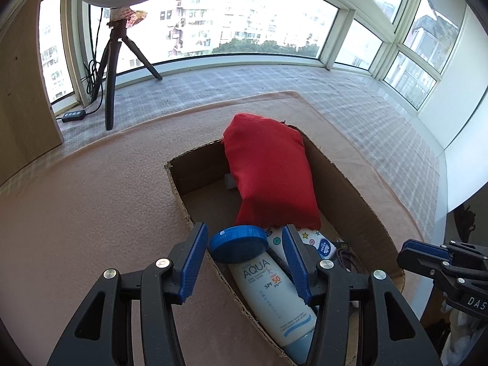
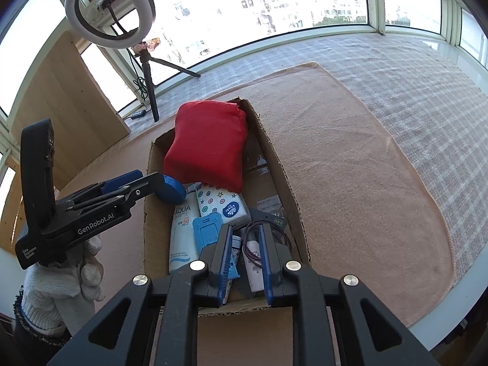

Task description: Organize objects

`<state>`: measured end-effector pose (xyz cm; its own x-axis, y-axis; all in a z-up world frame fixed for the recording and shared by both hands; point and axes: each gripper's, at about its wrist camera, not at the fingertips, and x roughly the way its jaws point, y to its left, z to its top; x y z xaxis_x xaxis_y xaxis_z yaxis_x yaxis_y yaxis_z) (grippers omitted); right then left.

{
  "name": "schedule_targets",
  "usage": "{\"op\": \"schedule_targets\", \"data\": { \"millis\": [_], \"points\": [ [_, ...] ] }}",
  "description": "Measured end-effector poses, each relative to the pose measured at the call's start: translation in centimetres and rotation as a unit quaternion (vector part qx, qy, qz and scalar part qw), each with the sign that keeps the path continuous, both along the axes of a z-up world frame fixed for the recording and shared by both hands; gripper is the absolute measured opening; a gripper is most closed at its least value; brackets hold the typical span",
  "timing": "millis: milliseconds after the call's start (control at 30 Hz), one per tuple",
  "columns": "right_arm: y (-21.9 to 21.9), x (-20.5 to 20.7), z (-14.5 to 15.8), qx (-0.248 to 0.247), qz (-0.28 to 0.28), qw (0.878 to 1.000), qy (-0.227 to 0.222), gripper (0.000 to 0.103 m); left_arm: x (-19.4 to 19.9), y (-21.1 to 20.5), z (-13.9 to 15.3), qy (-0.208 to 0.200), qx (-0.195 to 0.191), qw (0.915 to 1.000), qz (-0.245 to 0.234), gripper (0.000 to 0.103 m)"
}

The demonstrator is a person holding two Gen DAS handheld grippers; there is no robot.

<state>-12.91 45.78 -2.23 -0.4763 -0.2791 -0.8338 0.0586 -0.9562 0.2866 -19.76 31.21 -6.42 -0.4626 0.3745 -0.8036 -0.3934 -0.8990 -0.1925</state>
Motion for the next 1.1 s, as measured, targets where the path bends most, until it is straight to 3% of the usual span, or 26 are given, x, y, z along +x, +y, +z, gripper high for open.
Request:
{"op": "schedule_targets", "data": {
  "millis": [167,233,367,467,567,1100],
  "points": [
    [-0.4,0.2,0.3,0.005,0.0,1.0,0.004,0.027,0.5,-0.3,0.6,0.008,-0.003,1.0,0.0,0.054],
    [-0.6,0.3,0.6,0.006,-0.001,1.0,0.008,0.038,0.8,-0.6,0.9,0.011,-0.002,0.9999,0.0,0.055],
    [-1.4,0.3,0.8,0.008,0.0,1.0,0.006,0.041,1.5,-1.6,1.6,0.016,0.002,0.9999,0.005,0.064],
    [-2.1,0.4,0.9,0.006,0.001,1.0,0.007,0.055,2.1,-2.4,2.1,0.021,0.004,0.9998,0.007,0.067],
    [-2.8,0.5,1.2,0.004,0.003,1.0,0.012,0.056,2.6,-3.5,2.5,0.023,0.008,0.9996,0.013,0.072],
    [-9.0,1.8,2.2,0.006,0.044,0.999,0.022,0.057,7.1,-12.8,4.0,0.034,0.003,0.9966,0.075,0.072]
  ]
}}
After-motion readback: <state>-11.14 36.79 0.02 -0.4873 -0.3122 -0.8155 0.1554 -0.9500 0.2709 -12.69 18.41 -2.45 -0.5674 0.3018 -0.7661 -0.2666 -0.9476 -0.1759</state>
